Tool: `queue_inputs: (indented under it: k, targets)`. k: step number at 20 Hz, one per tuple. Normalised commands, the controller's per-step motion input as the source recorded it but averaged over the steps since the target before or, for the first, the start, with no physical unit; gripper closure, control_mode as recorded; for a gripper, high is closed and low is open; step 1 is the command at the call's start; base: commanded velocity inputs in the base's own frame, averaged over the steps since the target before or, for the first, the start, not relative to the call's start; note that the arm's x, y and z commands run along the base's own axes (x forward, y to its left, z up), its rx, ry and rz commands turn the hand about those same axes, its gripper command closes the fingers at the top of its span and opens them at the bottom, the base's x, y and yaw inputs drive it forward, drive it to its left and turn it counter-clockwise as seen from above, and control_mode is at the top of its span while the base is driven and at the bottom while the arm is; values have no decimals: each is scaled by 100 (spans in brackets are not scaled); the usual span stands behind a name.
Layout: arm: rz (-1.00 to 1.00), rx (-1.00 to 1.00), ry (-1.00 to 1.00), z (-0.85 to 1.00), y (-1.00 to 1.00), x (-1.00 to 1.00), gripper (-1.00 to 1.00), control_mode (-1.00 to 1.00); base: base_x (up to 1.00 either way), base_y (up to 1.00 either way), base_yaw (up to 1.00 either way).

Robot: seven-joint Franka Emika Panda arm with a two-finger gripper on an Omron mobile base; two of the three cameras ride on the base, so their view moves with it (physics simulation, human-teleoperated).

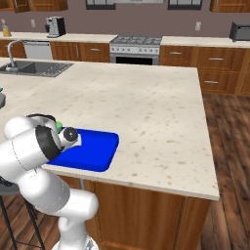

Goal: There is a tray on the dining counter. Grab the cup, mug, and pitcher and place them on the tray. The pitcher may be placed next to the tray if it cannot fit the tray.

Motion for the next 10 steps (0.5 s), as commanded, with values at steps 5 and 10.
queue_inputs:
  k: [5, 10]
  targets:
    - [0, -1, 0, -5, 6, 0, 100, -100, 0, 0, 0]
    - [0, 0, 0, 0, 1, 0, 100, -100, 0, 0, 0]
